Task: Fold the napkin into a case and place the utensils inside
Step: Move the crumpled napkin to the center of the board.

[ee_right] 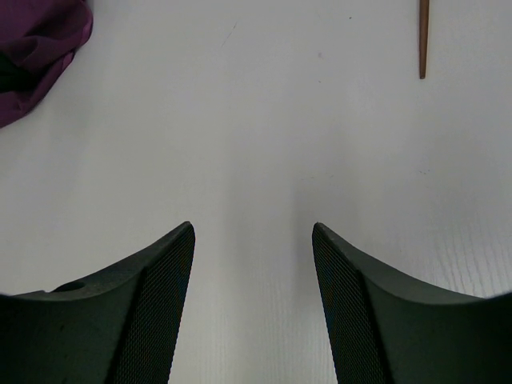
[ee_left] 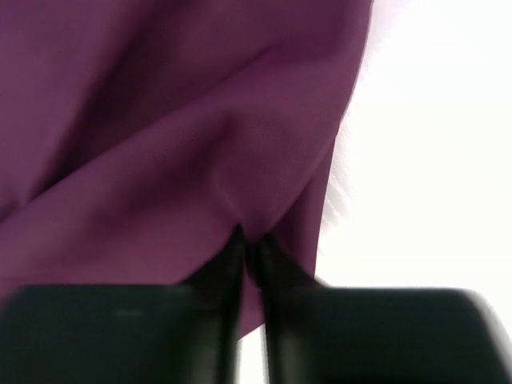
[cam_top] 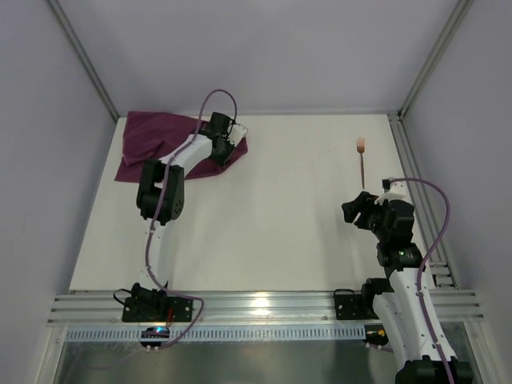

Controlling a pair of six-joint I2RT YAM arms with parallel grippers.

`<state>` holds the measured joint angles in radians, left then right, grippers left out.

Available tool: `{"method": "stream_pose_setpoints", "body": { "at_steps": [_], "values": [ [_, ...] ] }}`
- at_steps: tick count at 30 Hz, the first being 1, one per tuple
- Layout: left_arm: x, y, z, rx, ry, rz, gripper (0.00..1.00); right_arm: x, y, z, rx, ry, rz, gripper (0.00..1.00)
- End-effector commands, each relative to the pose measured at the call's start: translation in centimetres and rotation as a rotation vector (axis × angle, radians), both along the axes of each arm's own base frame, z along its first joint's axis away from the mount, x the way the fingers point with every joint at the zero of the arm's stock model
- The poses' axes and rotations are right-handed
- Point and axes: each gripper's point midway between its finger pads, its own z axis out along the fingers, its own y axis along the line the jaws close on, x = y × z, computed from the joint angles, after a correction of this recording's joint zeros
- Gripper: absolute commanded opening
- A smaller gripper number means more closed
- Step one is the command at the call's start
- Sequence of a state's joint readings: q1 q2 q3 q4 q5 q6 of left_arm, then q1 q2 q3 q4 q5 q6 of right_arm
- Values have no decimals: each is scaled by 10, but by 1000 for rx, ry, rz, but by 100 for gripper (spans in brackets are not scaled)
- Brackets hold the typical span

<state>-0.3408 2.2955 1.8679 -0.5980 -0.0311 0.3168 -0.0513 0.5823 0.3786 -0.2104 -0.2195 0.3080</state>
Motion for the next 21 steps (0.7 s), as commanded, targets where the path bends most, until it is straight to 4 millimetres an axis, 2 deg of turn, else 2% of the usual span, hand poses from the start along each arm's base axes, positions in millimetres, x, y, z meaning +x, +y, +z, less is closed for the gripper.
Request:
{"method": "stream_pose_setpoints", "body": {
  "at_steps": [1, 3, 4, 5, 6, 7, 8, 9, 10, 11, 13, 14, 16, 19, 20, 21],
  "values": [
    [-7, -16, 33, -76, -10, -38, 0, 8, 1, 34, -17, -94, 10, 65],
    [-21, -26, 43, -115, 15, -69, 0, 8, 2, 42, -14, -100, 20, 65],
    [-29, -32, 62, -137, 3, -90, 0, 8, 3, 44, -12, -99, 26, 65],
    [-41, -43, 72, -173, 16, -133, 0, 7, 6, 47, -7, -98, 40, 64],
    [-55, -50, 81, -180, 27, -169, 0, 7, 7, 53, -5, -97, 46, 63],
    [-72, -69, 92, -188, 27, -235, 0, 6, 8, 55, -4, -94, 54, 63],
    [-90, -76, 113, -192, -1, -298, 0, 6, 10, 56, -2, -89, 67, 62],
    [-109, -88, 122, -214, 11, -358, 0, 6, 11, 63, -1, -97, 71, 62],
    [-131, -108, 132, -225, 8, -437, 0, 4, 12, 62, 2, -80, 77, 62],
    [-147, -115, 149, -239, -16, -489, 0, 3, 13, 61, 5, -68, 79, 61],
    [-167, -131, 161, -277, -17, -552, 0, 1, 15, 59, 9, -40, 84, 61],
    [-176, -140, 164, -287, -14, -576, 0, 0, 15, 56, 15, -21, 84, 60],
    [-178, -150, 165, -283, -17, -591, 0, -3, 16, 48, 23, 18, 78, 59],
    [-178, -170, 142, -275, 28, -610, 0, -6, 17, 31, 56, 85, 56, 57],
    [-178, -175, 135, -276, 48, -613, 4, -7, 18, 23, 68, 110, 47, 56],
    [-176, -180, 115, -265, 94, -607, 23, -6, 20, 17, 90, 133, 36, 55]
  ]
}}
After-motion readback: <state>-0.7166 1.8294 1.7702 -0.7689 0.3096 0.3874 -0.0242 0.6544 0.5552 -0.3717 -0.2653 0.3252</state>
